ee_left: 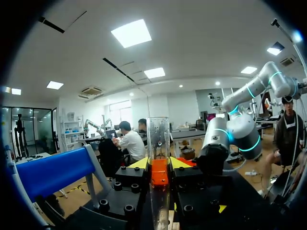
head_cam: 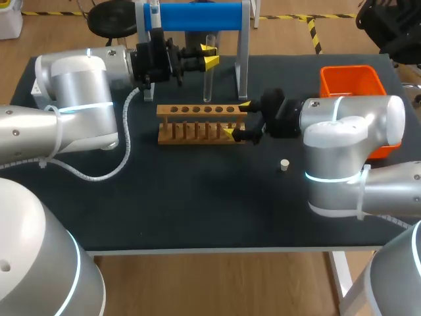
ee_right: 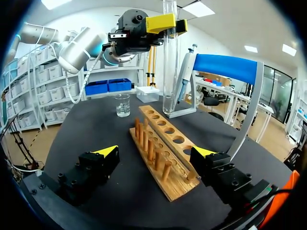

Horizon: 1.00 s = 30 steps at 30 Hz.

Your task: Invert the test tube, pick up the pipette, mount the tip to pipette, aspirate from beaker and dispense into the tube, eject the tip, return the pipette, and cap with the stopper.

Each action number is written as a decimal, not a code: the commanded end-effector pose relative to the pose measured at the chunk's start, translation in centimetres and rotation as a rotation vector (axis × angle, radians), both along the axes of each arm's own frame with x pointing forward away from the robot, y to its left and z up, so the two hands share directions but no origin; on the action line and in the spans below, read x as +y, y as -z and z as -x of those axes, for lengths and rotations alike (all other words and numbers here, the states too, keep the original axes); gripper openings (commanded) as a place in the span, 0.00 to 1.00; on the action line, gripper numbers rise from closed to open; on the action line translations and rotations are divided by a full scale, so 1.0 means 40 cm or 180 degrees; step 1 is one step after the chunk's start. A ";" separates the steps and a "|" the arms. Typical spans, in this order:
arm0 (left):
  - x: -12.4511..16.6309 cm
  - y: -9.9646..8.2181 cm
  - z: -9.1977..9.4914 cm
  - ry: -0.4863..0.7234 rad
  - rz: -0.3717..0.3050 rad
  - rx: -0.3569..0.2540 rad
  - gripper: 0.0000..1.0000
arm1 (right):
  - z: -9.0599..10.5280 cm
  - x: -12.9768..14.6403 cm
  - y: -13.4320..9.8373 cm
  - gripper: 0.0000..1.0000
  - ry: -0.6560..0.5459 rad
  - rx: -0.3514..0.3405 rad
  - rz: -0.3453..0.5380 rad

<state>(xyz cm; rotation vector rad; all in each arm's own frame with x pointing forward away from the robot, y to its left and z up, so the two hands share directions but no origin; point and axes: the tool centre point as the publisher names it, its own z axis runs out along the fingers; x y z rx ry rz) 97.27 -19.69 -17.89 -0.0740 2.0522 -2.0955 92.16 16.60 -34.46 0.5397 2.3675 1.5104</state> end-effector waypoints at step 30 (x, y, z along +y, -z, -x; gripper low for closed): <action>-0.012 0.044 -0.022 -0.0015 0.0102 0.0139 0.00 | 0.000 0.002 0.002 1.00 0.0002 -0.0002 0.0001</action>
